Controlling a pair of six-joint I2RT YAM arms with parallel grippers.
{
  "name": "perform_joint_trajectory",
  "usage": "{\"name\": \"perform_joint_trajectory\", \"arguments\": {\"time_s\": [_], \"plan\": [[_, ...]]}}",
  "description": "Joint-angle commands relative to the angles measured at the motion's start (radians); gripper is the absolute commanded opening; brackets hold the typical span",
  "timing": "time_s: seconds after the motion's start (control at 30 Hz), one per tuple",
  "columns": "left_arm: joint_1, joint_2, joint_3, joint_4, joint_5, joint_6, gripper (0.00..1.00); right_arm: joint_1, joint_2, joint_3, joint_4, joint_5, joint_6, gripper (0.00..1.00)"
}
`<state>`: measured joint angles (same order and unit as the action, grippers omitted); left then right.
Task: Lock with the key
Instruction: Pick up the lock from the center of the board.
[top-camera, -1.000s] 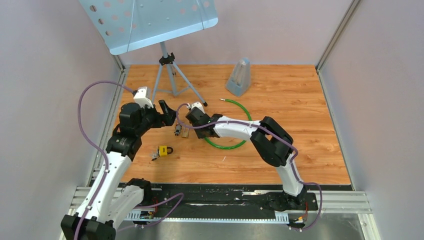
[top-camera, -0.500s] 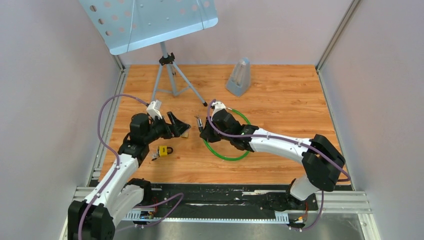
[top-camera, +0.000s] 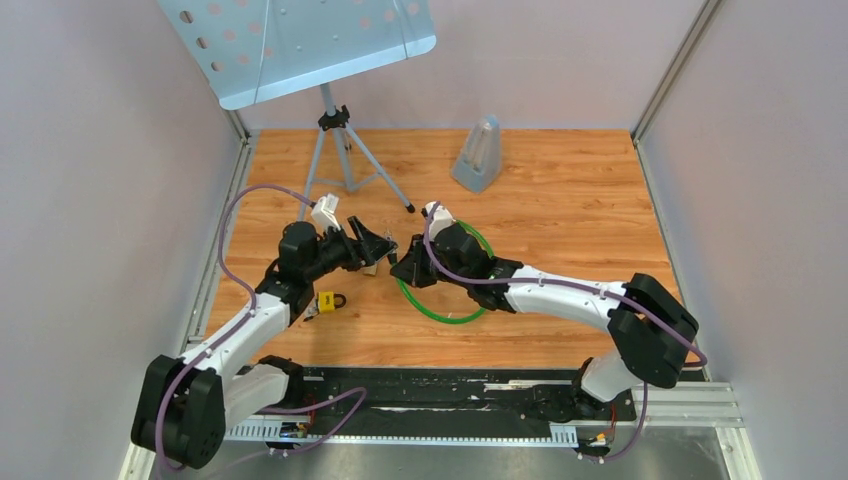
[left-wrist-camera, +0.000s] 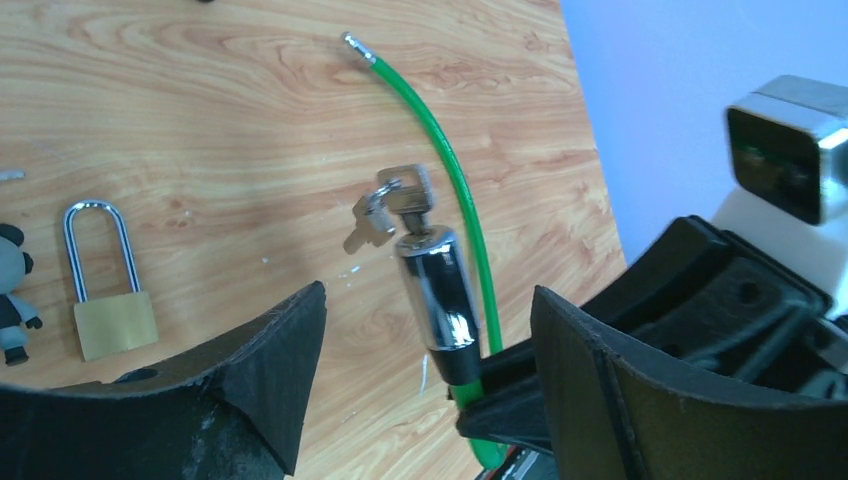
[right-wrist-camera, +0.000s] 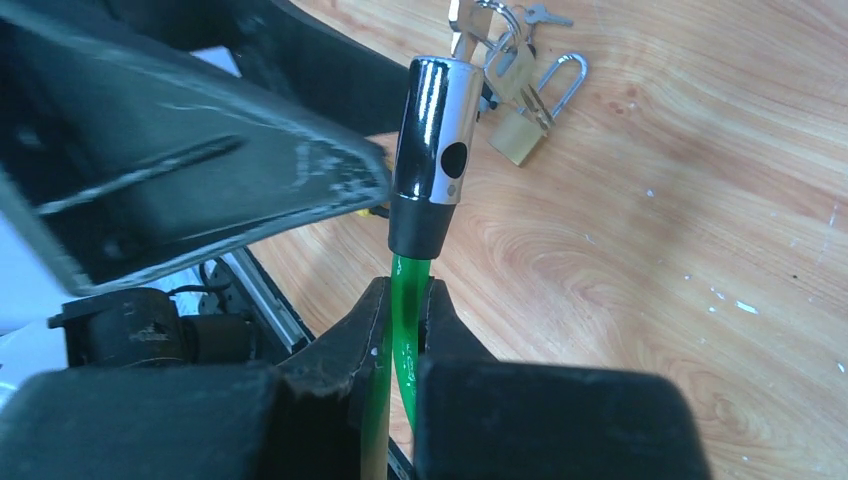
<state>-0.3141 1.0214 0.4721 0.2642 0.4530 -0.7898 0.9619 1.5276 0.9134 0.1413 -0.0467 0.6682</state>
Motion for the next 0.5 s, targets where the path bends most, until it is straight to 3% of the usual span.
{"name": "perform_joint_trajectory", "arguments": {"time_s": [0.0,0.37,0.43,0.47], "plan": [[-0.012,0.016,-0.003,0.072,-0.044,-0.05,0.78,0.006,-0.066,-0.004,0.144,-0.017,0.029,0.0],[-0.051,0.069,-0.04,0.206,-0.005,-0.122,0.44,0.007,-0.041,-0.013,0.197,-0.051,0.032,0.0],[-0.051,0.079,-0.043,0.234,0.013,-0.132,0.33,0.006,-0.033,-0.013,0.198,-0.054,0.034,0.0],[-0.051,0.081,-0.042,0.243,0.019,-0.128,0.22,0.007,-0.029,-0.012,0.194,-0.056,0.034,0.0]]}}
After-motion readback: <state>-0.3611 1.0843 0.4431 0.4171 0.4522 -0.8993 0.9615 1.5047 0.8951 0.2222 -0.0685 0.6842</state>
